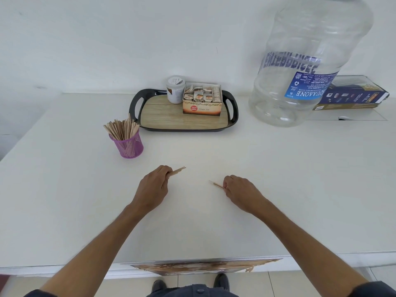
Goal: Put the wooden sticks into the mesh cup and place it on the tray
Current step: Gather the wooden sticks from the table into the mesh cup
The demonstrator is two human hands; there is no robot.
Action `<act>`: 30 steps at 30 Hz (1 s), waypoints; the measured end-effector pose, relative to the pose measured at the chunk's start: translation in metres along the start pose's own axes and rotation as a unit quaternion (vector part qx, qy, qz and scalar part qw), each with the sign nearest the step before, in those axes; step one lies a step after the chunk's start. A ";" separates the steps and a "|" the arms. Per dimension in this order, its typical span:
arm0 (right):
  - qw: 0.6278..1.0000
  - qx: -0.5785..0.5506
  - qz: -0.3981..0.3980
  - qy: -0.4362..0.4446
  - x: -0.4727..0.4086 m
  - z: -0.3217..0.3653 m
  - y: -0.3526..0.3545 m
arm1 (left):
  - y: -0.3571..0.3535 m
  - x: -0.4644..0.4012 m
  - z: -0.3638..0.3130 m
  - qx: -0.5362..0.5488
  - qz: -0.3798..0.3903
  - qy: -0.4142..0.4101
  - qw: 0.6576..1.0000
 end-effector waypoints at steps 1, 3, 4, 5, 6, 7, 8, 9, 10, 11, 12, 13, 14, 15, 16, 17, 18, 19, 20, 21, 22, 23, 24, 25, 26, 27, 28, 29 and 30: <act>1.000 -0.017 0.007 -0.005 0.000 -0.001 0.001 | 0.000 0.000 0.000 0.001 -0.001 0.002 1.000; 0.998 -0.055 0.026 -0.022 -0.001 -0.005 0.003 | 0.000 0.001 0.000 0.004 -0.002 0.003 1.000; 0.996 -0.070 0.035 -0.033 -0.002 -0.006 0.004 | -0.001 0.002 0.000 0.006 -0.003 0.003 1.000; 0.995 -0.078 0.043 -0.043 -0.003 -0.007 0.004 | -0.001 0.003 0.000 0.008 -0.005 0.002 1.000; 0.995 -0.075 0.049 -0.049 -0.004 -0.006 0.005 | -0.001 0.003 0.000 0.009 -0.007 0.002 1.000; 0.996 -0.061 0.050 -0.049 -0.005 -0.004 0.005 | -0.001 0.003 0.000 0.012 -0.011 0.003 1.000; 0.997 -0.043 0.047 -0.044 -0.006 -0.002 0.005 | -0.001 0.003 0.001 0.018 -0.016 0.006 1.000; 0.998 -0.030 0.041 -0.036 -0.007 0.000 0.005 | -0.001 0.003 0.003 0.029 -0.022 0.012 0.999; 0.999 -0.031 0.033 -0.030 -0.009 0.001 0.005 | -0.001 0.002 0.005 0.044 -0.026 0.020 0.998; 0.998 -0.049 0.026 -0.029 -0.010 0.001 0.006 | -0.001 0.002 0.007 0.063 -0.030 0.030 0.997; 0.996 -0.084 0.020 -0.033 -0.011 -0.001 0.007 | -0.001 0.001 0.008 0.085 -0.033 0.039 0.995; 0.990 -0.134 0.014 -0.040 -0.013 -0.003 0.008 | -0.002 0.001 0.010 0.108 -0.038 0.050 0.992; 0.980 -0.192 0.008 -0.045 -0.014 -0.006 0.009 | -0.002 0.000 0.012 0.131 -0.044 0.064 0.988; 0.966 -0.255 0.001 -0.048 -0.016 -0.007 0.010 | -0.002 0.000 0.015 0.155 -0.050 0.082 0.983; 0.946 -0.321 -0.007 -0.049 -0.017 -0.009 0.011 | -0.004 -0.001 0.019 0.183 -0.055 0.104 0.976; 0.921 -0.387 -0.012 -0.052 -0.019 -0.010 0.012 | -0.006 -0.002 0.022 0.215 -0.058 0.127 0.967; 0.894 -0.444 -0.012 -0.055 -0.020 -0.010 0.012 | -0.008 -0.004 0.025 0.249 -0.059 0.146 0.956; 0.869 -0.491 -0.011 -0.059 -0.020 -0.010 0.010 | -0.009 -0.005 0.026 0.280 -0.060 0.159 0.945; 0.846 -0.530 -0.008 -0.065 -0.021 -0.010 0.008 | -0.011 -0.006 0.026 0.306 -0.062 0.167 0.935; 0.822 -0.565 -0.003 -0.074 -0.022 -0.009 0.005 | -0.012 -0.007 0.025 0.327 -0.064 0.170 0.927; 0.796 -0.599 0.002 -0.085 -0.022 -0.009 0.001 | -0.012 -0.008 0.024 0.346 -0.066 0.171 0.920; 0.770 -0.631 0.007 -0.096 -0.023 -0.008 -0.002 | -0.013 -0.009 0.022 0.364 -0.068 0.171 0.913; 0.744 -0.660 0.012 -0.104 -0.023 -0.007 -0.006 | -0.014 -0.010 0.021 0.382 -0.067 0.173 0.905; 0.721 -0.683 0.018 -0.113 -0.024 -0.005 -0.009 | -0.015 -0.011 0.020 0.400 -0.065 0.176 0.897; 0.702 -0.701 0.024 -0.124 -0.025 -0.003 -0.011 | -0.017 -0.013 0.019 0.416 -0.060 0.181 0.889; 0.684 -0.716 0.030 -0.137 -0.027 -0.001 -0.013 | -0.019 -0.014 0.018 0.431 -0.053 0.186 0.881; 0.666 -0.729 0.036 -0.153 -0.028 0.000 -0.015 | -0.022 -0.015 0.017 0.446 -0.047 0.192 0.873; 0.647 -0.742 0.040 -0.170 -0.029 0.002 -0.017 | -0.024 -0.017 0.016 0.459 -0.041 0.200 0.864; 0.627 -0.756 0.041 -0.184 -0.030 0.005 -0.019 | -0.027 -0.018 0.016 0.471 -0.037 0.211 0.856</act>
Point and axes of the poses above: each hand's wrist, its own x-axis away from the middle knuckle, its own y-axis out of the back of the hand, z = x × y, the point moved 6 cm from there along -x, towards the middle knuckle, and after that the axes turned 7 degrees about -y, right-handed, at the moved point
